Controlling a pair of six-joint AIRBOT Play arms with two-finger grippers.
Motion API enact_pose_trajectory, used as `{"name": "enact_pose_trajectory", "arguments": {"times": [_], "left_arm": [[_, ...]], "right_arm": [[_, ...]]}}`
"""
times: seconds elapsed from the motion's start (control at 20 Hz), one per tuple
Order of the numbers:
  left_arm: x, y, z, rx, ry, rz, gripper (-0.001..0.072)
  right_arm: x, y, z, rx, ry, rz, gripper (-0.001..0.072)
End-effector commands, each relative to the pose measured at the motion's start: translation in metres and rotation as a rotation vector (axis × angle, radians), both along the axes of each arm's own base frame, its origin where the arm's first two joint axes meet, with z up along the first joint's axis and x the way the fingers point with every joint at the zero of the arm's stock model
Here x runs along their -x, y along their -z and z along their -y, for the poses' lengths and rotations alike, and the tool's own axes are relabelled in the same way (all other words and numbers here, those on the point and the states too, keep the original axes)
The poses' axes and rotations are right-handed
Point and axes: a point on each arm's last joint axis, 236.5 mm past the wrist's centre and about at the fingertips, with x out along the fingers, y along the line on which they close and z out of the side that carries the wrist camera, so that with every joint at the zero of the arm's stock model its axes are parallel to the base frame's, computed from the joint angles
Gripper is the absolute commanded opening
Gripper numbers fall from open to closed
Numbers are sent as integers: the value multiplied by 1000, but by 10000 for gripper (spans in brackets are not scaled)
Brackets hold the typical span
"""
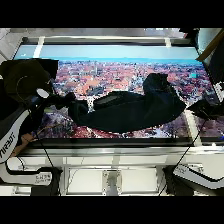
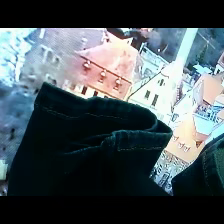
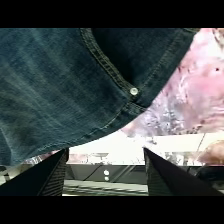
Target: Fold the clothes and pants, and hang the long-sleeved shirts on hangers.
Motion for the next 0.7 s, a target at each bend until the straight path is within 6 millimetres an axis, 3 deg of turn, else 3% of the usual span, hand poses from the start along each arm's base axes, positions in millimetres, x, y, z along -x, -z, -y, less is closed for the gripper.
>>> {"name": "enact_pose_trajectory", "arguments": {"times": [0.0,0.1,0.25,0.4,0.5,0.65], "left_arm": [[-2,-6,1,-6,29,21,18],[-12,-31,-8,-9,9,81,17],[-23,-109,-36,-56,-14,276,17],[-9,-180,-70,-134,-59,433,17],[5,-205,-77,-167,-56,474,18],[23,-213,-79,-220,-18,464,17]], "right_arm": [[0,-3,-3,-10,-3,7,519],[4,-6,0,24,-11,10,519],[26,-6,19,171,-47,-36,518],[26,0,16,165,-31,-31,519],[8,12,19,157,40,33,519],[-20,30,35,145,181,99,519]]}}
